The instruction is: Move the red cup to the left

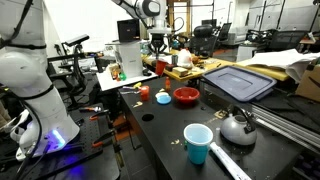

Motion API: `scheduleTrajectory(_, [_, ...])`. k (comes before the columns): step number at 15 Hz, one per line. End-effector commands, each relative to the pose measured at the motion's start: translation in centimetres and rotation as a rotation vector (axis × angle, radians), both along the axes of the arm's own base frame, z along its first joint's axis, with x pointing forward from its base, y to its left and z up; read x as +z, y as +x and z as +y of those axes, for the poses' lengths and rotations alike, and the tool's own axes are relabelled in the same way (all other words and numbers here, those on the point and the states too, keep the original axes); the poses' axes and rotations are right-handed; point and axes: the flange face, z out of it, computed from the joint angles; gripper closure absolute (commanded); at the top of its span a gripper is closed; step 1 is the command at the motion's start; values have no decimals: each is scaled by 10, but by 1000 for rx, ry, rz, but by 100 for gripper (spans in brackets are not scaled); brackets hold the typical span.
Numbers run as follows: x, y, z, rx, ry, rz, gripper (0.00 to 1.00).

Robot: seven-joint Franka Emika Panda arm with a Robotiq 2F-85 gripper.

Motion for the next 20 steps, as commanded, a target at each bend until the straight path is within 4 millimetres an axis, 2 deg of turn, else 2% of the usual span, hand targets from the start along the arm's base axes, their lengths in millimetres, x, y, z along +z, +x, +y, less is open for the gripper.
scheduleTrajectory(1, [-7, -9, 18, 20, 7, -31, 99])
scheduleTrajectory(10, [-40, -28, 75, 88, 23, -15, 99])
scheduleTrajectory(14, [-54, -33, 90, 101, 25, -3, 99])
scheduleTrajectory(20, [-80, -28, 112, 87, 30, -25, 99])
